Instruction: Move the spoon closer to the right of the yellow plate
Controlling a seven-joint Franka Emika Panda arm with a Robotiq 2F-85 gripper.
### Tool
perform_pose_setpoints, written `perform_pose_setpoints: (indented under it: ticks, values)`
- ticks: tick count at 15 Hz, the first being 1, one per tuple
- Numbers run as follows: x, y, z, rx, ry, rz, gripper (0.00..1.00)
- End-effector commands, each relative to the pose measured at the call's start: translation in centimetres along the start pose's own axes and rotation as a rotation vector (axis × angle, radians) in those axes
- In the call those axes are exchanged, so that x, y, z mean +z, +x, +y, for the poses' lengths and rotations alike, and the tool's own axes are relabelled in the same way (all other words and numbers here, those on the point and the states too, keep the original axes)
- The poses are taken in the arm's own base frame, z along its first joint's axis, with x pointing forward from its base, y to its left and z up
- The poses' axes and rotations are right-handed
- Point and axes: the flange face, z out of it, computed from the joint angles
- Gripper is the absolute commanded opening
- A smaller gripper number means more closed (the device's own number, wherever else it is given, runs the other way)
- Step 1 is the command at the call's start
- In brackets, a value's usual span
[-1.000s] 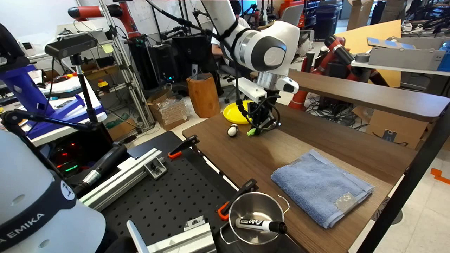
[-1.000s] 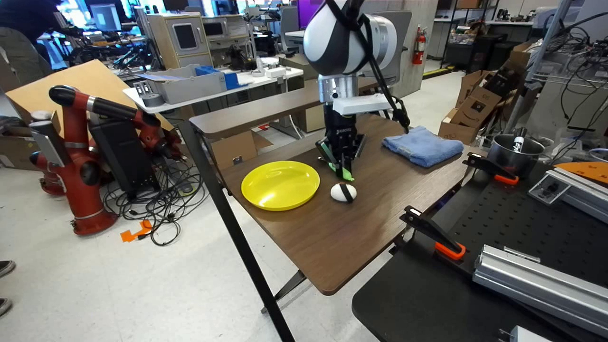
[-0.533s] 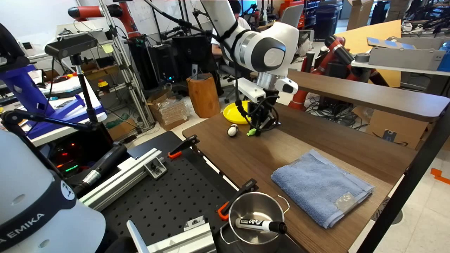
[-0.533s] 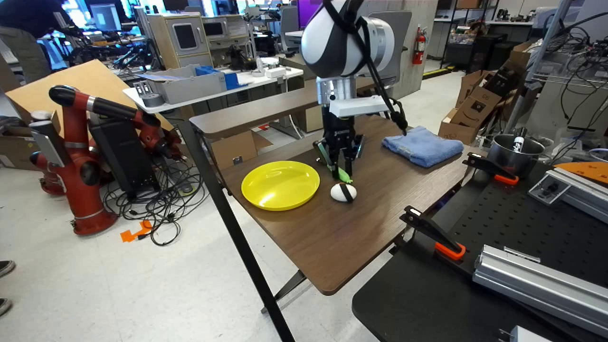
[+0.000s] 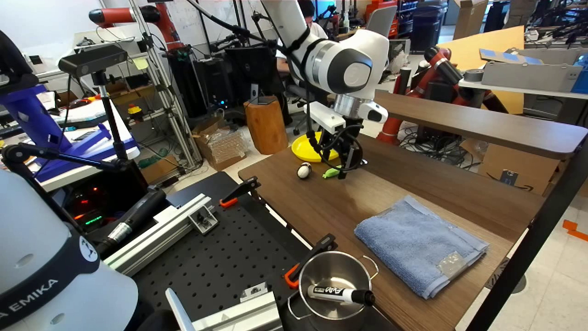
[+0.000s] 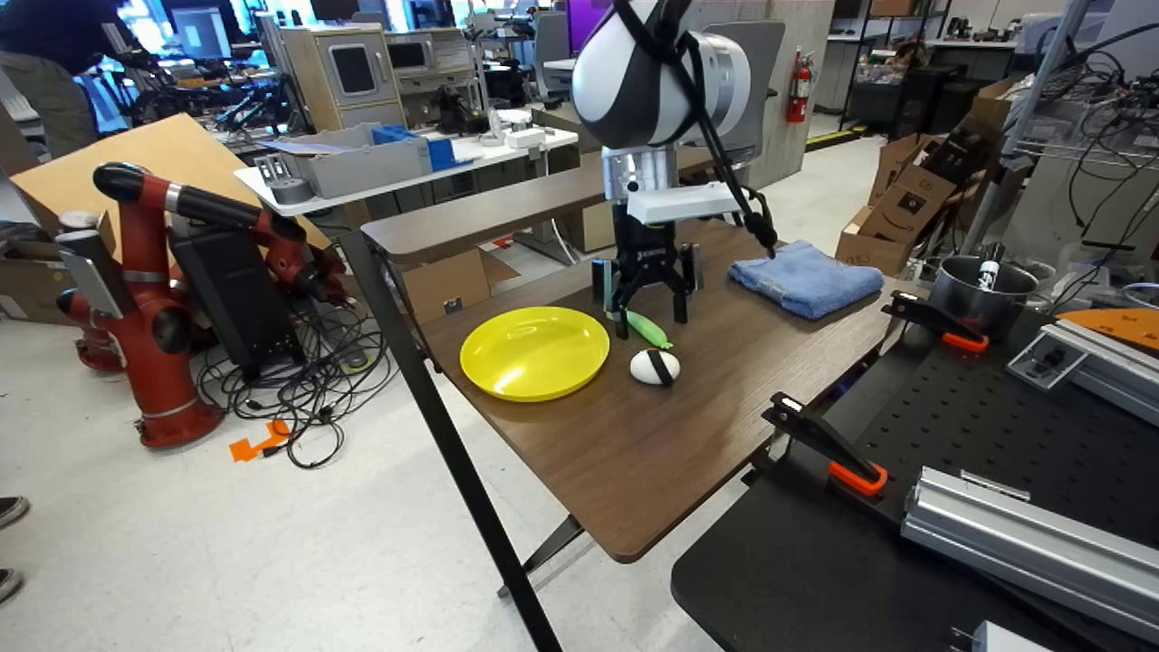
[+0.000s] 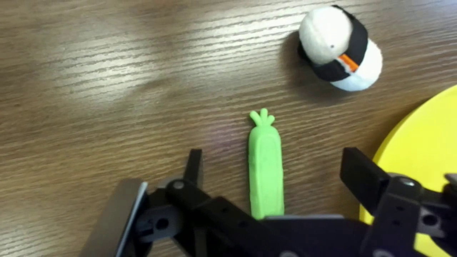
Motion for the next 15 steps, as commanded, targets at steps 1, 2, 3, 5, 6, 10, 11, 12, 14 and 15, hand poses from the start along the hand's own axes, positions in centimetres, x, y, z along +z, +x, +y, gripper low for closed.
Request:
perform_pose_setpoints:
  ticks: [1, 2, 3, 5, 6, 10, 11, 12, 14, 15]
  values:
    - [-1.8, -1.3, -0.2, -0.017, -0.001, -0.003, 1.00]
    - [-2.5, -1.6, -0.2, -0.024, 0.006, 0.007, 1.00]
    - [-3.4, -2.2, -0.2, -0.030, 0.012, 0.019, 1.00]
    - [-5.4, -3.4, -0.2, -0.042, 0.020, 0.047, 1.00]
    - [-6.3, -4.0, -0.3, -0.050, 0.021, 0.055, 1.00]
    - [-7.3, -4.1, -0.4, -0.049, 0.009, 0.062, 1.00]
    - [-7.3, -4.3, -0.4, -0.050, 0.008, 0.058, 1.00]
    - [-7.1, -4.5, -0.3, -0.051, 0.007, 0.055, 1.00]
    - [-7.0, -4.5, -0.3, -0.051, 0.006, 0.052, 1.00]
    - [-7.0, -4.5, -0.3, -0.051, 0.006, 0.053, 1.00]
